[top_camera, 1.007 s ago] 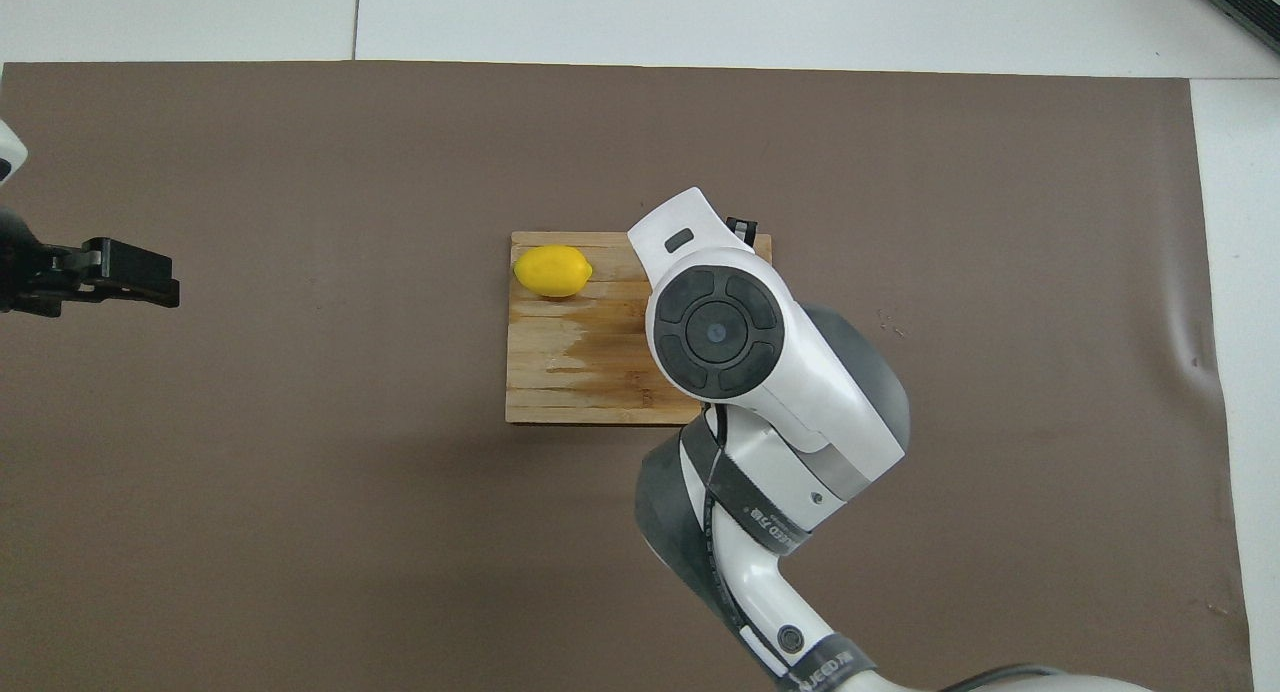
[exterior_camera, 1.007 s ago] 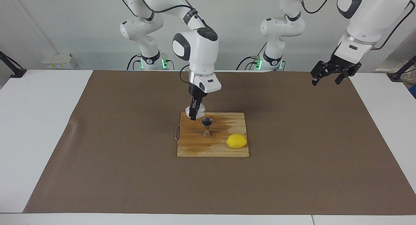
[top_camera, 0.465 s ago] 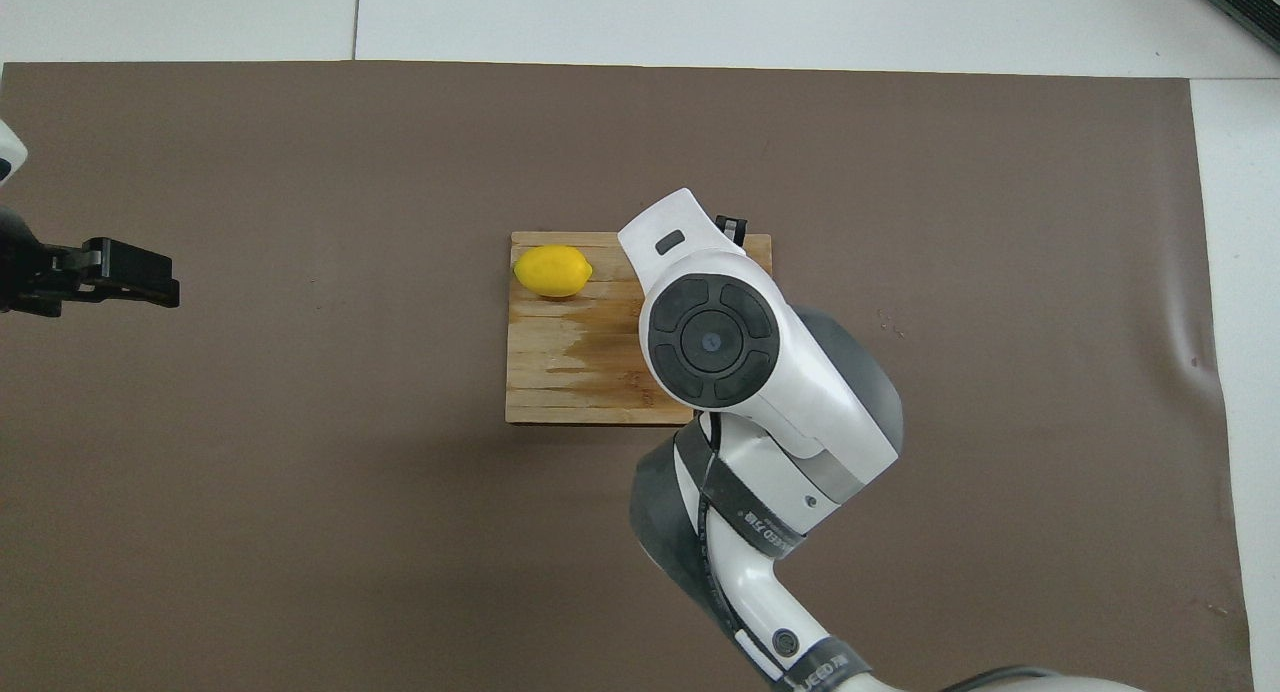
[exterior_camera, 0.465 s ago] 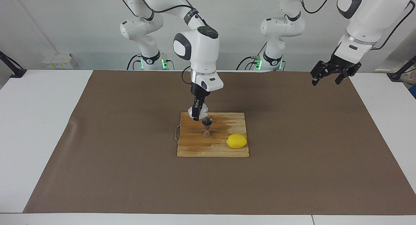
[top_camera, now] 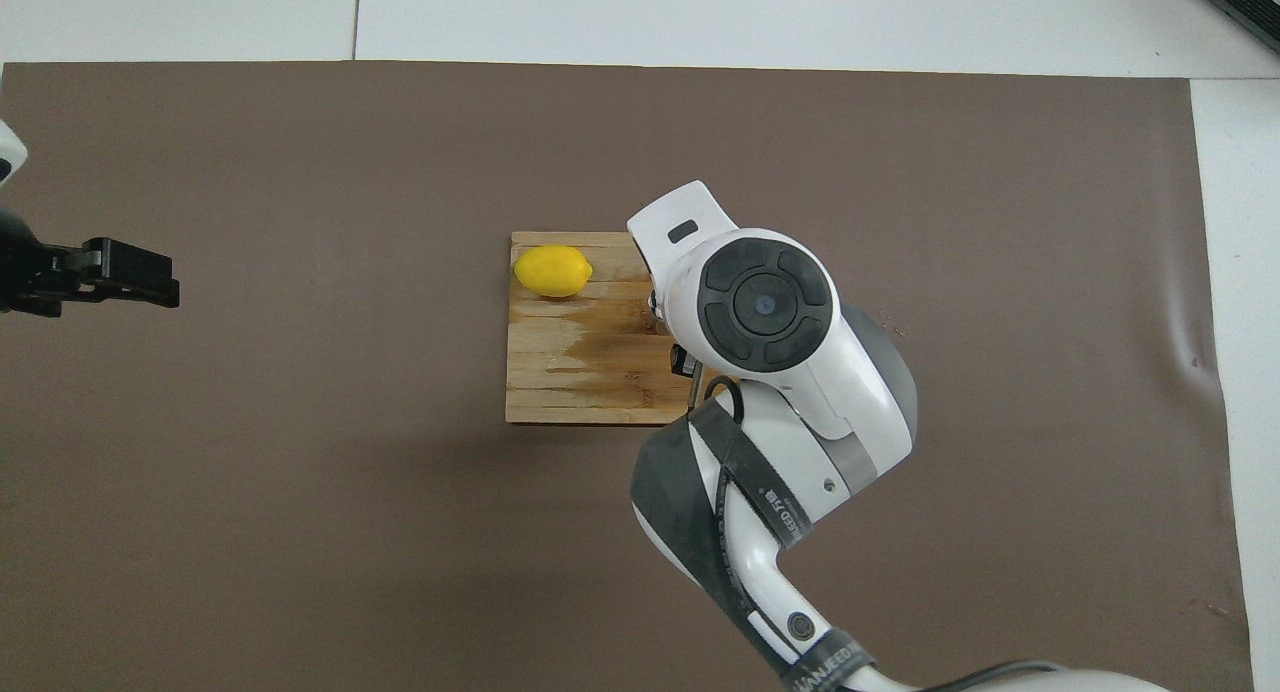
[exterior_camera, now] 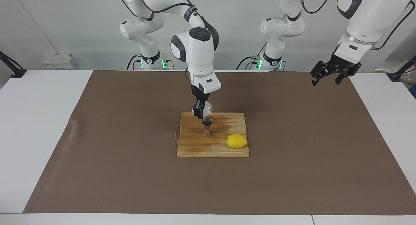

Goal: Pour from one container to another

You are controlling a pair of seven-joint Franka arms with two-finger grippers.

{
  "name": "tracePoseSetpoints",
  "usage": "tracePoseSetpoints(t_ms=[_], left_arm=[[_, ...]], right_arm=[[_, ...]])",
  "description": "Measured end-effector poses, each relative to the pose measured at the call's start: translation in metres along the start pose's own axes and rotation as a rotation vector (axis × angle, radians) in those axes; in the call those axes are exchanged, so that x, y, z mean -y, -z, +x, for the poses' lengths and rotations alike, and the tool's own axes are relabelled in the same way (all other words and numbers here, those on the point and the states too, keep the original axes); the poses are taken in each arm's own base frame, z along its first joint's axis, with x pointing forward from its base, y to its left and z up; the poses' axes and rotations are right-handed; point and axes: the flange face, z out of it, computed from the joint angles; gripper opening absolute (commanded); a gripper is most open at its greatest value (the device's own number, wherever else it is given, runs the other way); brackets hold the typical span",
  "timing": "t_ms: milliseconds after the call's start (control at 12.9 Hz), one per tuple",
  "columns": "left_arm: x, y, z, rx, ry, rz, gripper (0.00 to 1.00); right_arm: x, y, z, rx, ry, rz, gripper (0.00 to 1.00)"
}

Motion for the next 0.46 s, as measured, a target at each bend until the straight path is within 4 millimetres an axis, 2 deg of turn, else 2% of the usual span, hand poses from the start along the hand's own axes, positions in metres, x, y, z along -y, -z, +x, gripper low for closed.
tracePoseSetpoints(t_ms=[232, 465], left_arm=[[0.000, 0.000, 0.000, 0.000, 0.000, 0.000, 1.00], [0.000, 0.000, 0.000, 0.000, 0.000, 0.000, 1.00]], right_arm=[[-0.020, 0.008, -0.018, -0.087, -0.040, 0.064, 0.06], [-0.050, 0.010, -0.054, -0.175, -0.039, 0.115, 0.06]])
